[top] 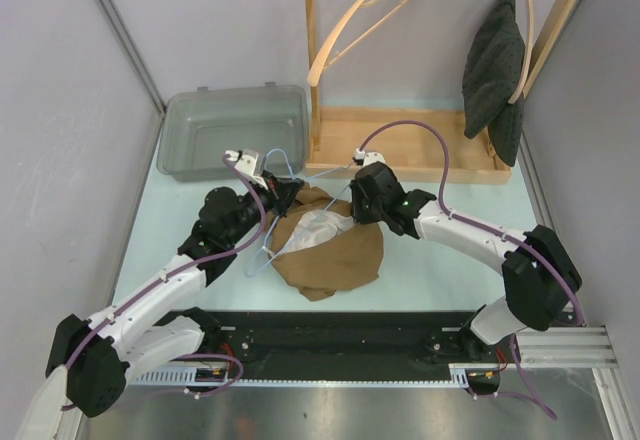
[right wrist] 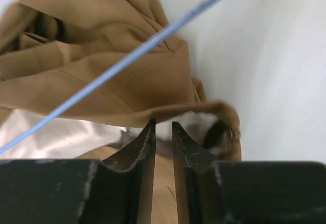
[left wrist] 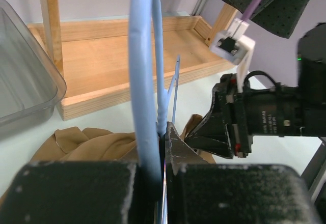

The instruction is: Place the skirt on the hanger

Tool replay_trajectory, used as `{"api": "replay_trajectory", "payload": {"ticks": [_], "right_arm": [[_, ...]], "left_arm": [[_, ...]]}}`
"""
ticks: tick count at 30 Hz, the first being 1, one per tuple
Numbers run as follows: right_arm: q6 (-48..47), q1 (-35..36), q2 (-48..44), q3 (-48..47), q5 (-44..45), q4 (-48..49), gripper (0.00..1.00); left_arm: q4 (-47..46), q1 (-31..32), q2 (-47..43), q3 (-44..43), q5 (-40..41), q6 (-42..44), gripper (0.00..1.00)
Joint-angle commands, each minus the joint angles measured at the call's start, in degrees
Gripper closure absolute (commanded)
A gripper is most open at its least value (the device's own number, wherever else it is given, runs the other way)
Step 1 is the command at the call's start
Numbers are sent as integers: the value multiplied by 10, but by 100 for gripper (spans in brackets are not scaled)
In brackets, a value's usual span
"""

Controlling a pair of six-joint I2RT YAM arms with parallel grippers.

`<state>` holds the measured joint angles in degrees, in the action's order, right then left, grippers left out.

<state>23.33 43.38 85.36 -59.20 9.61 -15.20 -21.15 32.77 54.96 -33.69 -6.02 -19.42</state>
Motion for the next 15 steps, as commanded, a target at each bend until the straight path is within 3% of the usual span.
{"api": "replay_trajectory", "payload": {"ticks": [1,15], "right_arm": [[11,1,12,-27,-2,-65,81],[51,24,-91,35,7,-214,90]], "left_arm": [[-7,4,-13,-8,14,8,100],[-29,6,-3,-1,7,2,100]]}}
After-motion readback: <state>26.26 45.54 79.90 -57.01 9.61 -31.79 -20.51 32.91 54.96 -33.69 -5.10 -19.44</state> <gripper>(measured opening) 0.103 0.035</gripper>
